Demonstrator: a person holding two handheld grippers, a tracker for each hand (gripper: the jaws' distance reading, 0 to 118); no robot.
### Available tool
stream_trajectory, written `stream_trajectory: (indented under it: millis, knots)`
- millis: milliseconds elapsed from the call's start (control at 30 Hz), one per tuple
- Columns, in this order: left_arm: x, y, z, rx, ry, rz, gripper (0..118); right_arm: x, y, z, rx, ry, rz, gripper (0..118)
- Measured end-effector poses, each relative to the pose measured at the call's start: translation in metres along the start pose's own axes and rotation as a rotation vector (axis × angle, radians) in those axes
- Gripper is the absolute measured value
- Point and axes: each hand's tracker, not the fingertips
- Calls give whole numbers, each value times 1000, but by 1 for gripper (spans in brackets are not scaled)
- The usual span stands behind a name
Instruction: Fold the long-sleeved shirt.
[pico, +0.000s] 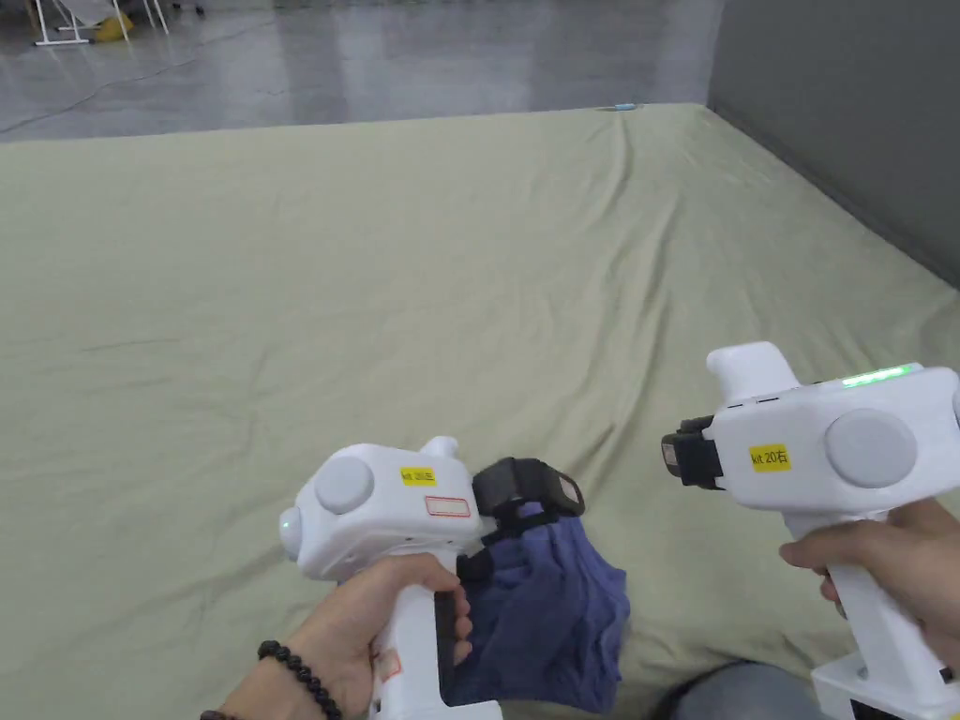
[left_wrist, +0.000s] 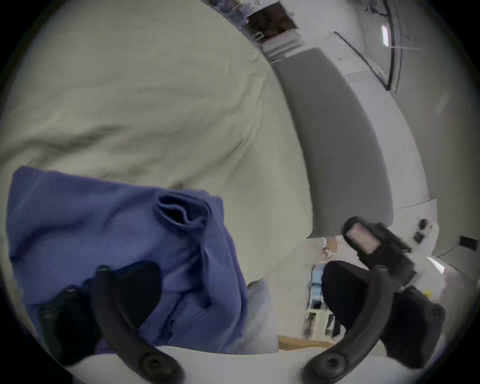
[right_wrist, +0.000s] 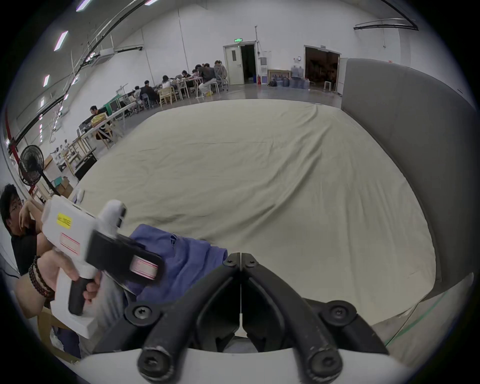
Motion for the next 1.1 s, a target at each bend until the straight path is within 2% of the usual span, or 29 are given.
stream_trajectory:
  millis: [67, 100, 133, 167, 200, 300, 467, 600, 733, 833, 967, 1100]
  knots:
    - [5, 4, 28, 62, -36, -18, 116, -1, 0, -1, -1, 0, 3, 0]
    - [6, 6, 40, 72, -25, -31, 106, -1, -1, -2, -3, 1, 3, 0]
    - [6, 5, 54, 100, 1, -49, 77, -1, -1, -2, -5, 3, 5, 0]
    - [7, 2, 67, 159, 40, -83, 32, -2, -1, -3, -6, 4, 7, 0]
    - [12, -2, 75, 201, 80, -126, 0, -2, -2, -3, -8, 6, 9, 0]
    - [20, -21, 80, 251, 390, -317, 0, -4, -3, -5, -13, 11, 17, 0]
    - [31, -65, 33, 263, 579, -524, 0, -7, -4, -7, -19, 18, 19, 0]
    - [26, -73, -19, 206, 535, -499, 0, -6, -3, -5, -13, 19, 24, 0]
    - [36, -81, -74, 79, 518, -538, 0, -1, -2, -2, -6, 18, 12, 0]
    - [43, -85, -105, 34, 469, -499, 0, 2, -2, -2, -5, 6, 5, 0]
    - [54, -87, -125, 15, 423, -533, 0, 4, -3, -3, -6, 3, -1, 0]
    - [56, -78, -104, 2, 370, -497, 0, 4, -3, -4, -14, -4, -8, 0]
